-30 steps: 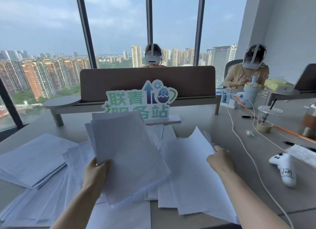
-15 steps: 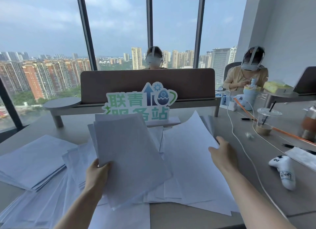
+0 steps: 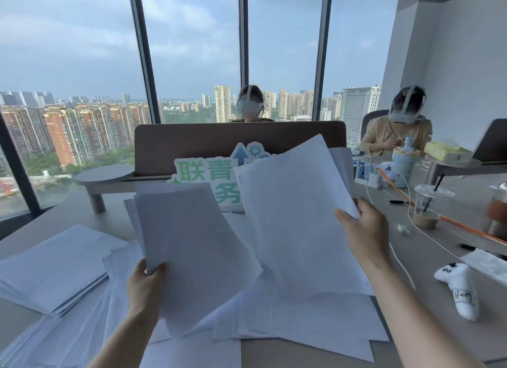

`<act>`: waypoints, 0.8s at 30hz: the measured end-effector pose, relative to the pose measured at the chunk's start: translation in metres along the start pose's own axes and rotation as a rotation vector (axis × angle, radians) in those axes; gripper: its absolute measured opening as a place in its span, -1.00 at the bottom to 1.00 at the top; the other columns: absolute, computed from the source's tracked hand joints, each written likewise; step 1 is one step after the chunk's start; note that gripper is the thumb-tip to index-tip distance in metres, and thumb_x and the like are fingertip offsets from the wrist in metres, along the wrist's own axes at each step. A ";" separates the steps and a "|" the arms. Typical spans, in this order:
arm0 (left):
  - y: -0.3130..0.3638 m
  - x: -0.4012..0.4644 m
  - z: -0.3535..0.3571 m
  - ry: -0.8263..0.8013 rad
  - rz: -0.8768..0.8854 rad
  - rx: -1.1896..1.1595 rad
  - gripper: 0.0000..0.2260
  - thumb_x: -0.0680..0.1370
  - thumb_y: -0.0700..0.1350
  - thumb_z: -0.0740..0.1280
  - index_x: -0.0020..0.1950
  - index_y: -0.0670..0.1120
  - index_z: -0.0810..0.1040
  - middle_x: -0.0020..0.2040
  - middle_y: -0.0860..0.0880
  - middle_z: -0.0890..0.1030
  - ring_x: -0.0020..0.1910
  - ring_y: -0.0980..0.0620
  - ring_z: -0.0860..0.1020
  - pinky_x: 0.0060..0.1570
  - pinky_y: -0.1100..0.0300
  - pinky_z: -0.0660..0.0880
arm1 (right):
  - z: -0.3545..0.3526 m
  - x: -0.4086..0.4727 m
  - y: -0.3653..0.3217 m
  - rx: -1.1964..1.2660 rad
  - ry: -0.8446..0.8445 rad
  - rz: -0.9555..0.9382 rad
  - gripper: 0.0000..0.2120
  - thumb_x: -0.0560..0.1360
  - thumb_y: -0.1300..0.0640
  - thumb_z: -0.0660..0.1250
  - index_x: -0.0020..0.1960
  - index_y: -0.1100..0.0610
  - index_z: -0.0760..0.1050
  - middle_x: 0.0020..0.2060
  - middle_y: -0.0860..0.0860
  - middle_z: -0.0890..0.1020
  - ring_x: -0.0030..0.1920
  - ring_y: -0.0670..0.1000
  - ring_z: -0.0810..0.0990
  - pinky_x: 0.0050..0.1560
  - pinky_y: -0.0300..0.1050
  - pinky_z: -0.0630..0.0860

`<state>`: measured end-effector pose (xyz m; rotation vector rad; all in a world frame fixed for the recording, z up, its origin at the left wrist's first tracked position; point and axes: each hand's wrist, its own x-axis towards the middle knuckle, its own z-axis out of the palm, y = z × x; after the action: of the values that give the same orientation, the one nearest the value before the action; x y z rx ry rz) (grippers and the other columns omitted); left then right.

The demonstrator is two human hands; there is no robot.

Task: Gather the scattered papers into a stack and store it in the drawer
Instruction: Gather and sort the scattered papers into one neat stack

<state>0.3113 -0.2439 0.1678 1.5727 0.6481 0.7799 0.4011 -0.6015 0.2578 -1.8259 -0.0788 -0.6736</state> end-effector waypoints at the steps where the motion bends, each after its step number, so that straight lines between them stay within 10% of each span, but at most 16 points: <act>1: 0.001 0.002 -0.001 0.015 0.006 -0.004 -0.86 0.48 -0.31 0.32 -0.06 -0.09 0.54 -0.21 -0.15 0.57 -0.21 -0.10 0.51 -0.29 0.08 0.41 | -0.001 0.001 -0.005 0.019 0.004 -0.015 -0.96 0.43 0.21 0.39 -0.18 0.13 0.53 -0.26 0.05 0.67 -0.21 0.18 0.60 -0.18 0.04 0.55; 14: 0.025 -0.002 0.010 -0.156 0.012 -0.151 -0.85 0.53 -0.29 0.29 -0.07 -0.06 0.59 -0.19 -0.06 0.65 -0.24 -0.06 0.57 -0.22 0.12 0.48 | 0.015 0.010 -0.041 0.257 -0.041 -0.036 -0.84 0.44 0.30 0.42 -0.20 0.06 0.57 -0.31 -0.12 0.66 -0.42 -0.26 0.55 -0.37 -0.38 0.45; 24: 0.042 -0.023 0.028 -0.408 -0.096 -0.356 -0.86 0.57 -0.27 0.28 -0.03 -0.11 0.62 -0.22 -0.09 0.69 -0.36 0.04 0.62 -0.33 0.18 0.59 | 0.047 -0.005 -0.016 0.277 -0.120 0.225 -0.90 0.37 0.19 0.49 -0.21 0.20 0.60 -0.25 0.17 0.69 -0.28 0.07 0.57 -0.22 -0.06 0.50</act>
<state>0.3176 -0.2849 0.2044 1.3081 0.2651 0.4515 0.4102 -0.5522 0.2593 -1.5780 -0.0432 -0.3742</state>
